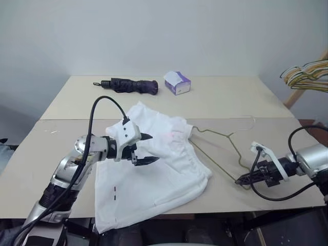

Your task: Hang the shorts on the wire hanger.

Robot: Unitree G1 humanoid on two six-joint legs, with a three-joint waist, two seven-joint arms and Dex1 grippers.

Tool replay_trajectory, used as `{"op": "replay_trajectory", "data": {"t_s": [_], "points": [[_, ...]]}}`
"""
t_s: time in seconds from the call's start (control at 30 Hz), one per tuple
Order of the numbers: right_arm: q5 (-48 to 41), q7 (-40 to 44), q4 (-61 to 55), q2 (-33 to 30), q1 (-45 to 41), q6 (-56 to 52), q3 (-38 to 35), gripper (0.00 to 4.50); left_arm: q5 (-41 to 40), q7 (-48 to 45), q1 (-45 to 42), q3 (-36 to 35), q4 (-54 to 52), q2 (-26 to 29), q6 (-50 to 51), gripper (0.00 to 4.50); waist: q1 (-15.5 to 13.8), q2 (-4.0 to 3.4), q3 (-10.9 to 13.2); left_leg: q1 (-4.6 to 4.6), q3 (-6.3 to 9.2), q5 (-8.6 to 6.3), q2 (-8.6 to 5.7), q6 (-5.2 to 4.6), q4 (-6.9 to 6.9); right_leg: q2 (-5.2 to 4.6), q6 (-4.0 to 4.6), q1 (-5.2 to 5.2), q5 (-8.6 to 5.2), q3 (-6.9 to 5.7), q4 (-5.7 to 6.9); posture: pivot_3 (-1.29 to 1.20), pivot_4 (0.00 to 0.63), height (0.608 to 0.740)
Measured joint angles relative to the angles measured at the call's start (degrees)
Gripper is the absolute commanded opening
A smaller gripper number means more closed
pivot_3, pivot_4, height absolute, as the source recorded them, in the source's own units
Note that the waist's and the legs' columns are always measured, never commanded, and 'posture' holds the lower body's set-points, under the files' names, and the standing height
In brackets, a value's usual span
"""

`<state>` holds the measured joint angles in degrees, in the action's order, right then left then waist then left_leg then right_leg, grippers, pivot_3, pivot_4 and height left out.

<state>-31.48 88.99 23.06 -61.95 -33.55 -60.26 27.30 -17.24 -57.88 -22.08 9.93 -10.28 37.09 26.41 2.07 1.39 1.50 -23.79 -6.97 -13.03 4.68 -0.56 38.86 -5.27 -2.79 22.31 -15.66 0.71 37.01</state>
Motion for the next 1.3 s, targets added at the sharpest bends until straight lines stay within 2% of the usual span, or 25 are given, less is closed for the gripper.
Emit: {"op": "replay_trajectory", "data": {"t_s": [0.17, 0.33, 0.43, 0.53, 0.6, 0.7, 0.83, 1.07, 1.2, 1.3], "points": [[-2.22, 0.15, -3.91, -4.90, -0.40, 5.39, 8.00, 0.00, 0.08, 1.21, 1.41, -0.07, -0.26, -0.10, 0.02, 4.48, -0.92, -0.07, 0.04, 0.00, -0.01, 0.00, 0.02, 0.00, 0.00, 0.00, 0.01, 0.06, 0.00, -0.01, 0.00, 0.01, 0.000, 0.740], [1.95, 0.26, 5.47, 2.11, -7.35, 6.53, 10.20, 0.00, 0.27, 1.70, 2.06, 0.04, -0.57, -0.36, -0.04, 4.48, -0.45, -0.26, 0.04, 0.01, -0.03, 0.00, -0.02, 0.00, 0.03, 0.01, 0.02, 0.06, 0.02, 0.06, 0.07, 0.02, 0.000, 0.740], [-0.87, 0.26, 5.58, 0.41, -9.60, 9.02, 11.13, 0.00, 0.77, 2.21, 2.04, 0.05, -0.55, -0.40, -0.13, 4.48, -1.27, -0.38, 0.08, -0.06, 0.00, 0.00, -0.03, 0.00, -0.01, 0.02, 0.01, 0.14, 0.00, 0.04, 0.08, 0.02, 0.000, 0.740], [-1.44, 0.27, 4.11, -1.93, -11.34, 11.63, 15.75, 0.00, 1.21, 2.31, 2.04, 0.03, -0.39, -0.41, -0.13, 4.48, -1.95, -0.39, 0.08, -0.13, 0.00, -0.01, -0.03, 0.01, -0.02, 0.01, 0.03, 0.24, -0.01, 0.00, 0.08, 0.02, 0.000, 0.740], [0.48, 0.37, 7.52, 1.68, -12.79, 11.24, 17.35, 0.00, 1.41, 2.29, 2.13, -0.01, -0.18, -0.44, -0.23, 4.48, -1.73, -0.39, 0.07, -0.13, -0.02, -0.01, -0.02, 0.01, 0.04, 0.02, 0.04, 0.24, 0.00, 0.02, 0.11, 0.02, 0.000, 0.740], [4.02, 0.40, 13.77, 8.37, -15.15, 9.48, 17.53, 0.00, 1.87, 2.31, 2.11, 0.37, -0.08, -0.94, -0.69, 4.48, -1.01, -0.46, 0.04, -0.12, -0.02, 0.00, -0.03, 0.01, 0.08, 0.05, 0.05, 0.23, 0.03, 0.07, 0.17, 0.02, 0.000, 0.740], [8.94, 0.40, 21.64, 14.00, -19.06, 9.17, 16.84, 0.00, 2.60, 2.46, 2.04, 0.48, 0.13, -1.56, -1.79, 4.48, -1.22, -0.50, 0.02, -0.16, 0.00, 0.01, -0.04, 0.01, 0.07, 0.06, 0.05, 0.27, 0.03, 0.06, 0.19, 0.03, 0.000, 0.740], [5.91, 0.43, 26.77, 15.60, -24.02, 8.97, 15.78, 0.00, 3.47, 2.88, 2.16, 0.34, 0.72, -1.66, -2.40, 4.48, -1.79, -0.51, 0.01, -0.51, 0.00, 0.02, -0.07, 0.01, 0.13, 0.05, 0.04, 0.68, 0.04, 0.07, 0.38, 0.04, 0.000, 0.740], [9.36, 0.34, 32.72, 18.64, -25.60, 10.15, 11.39, 0.00, 3.58, 3.32, 2.23, 0.29, 0.71, -1.67, -2.40, 4.48, -1.81, -0.51, 0.01, -0.51, -0.01, 0.03, -0.07, 0.03, 0.15, 0.06, 0.05, 0.75, 0.03, 0.09, 0.57, 0.05, 0.000, 0.740], [10.77, -1.50, 30.40, 19.27, -22.42, 16.42, 5.23, 0.00, 3.57, 3.42, 2.38, 0.19, 0.50, -1.68, -2.39, 4.48, -1.99, -0.51, 0.01, -0.54, -0.01, 0.03, -0.09, 0.04, 0.14, 0.04, 0.04, 0.80, 0.02, 0.11, 0.58, 0.04, 0.000, 0.740]]}}
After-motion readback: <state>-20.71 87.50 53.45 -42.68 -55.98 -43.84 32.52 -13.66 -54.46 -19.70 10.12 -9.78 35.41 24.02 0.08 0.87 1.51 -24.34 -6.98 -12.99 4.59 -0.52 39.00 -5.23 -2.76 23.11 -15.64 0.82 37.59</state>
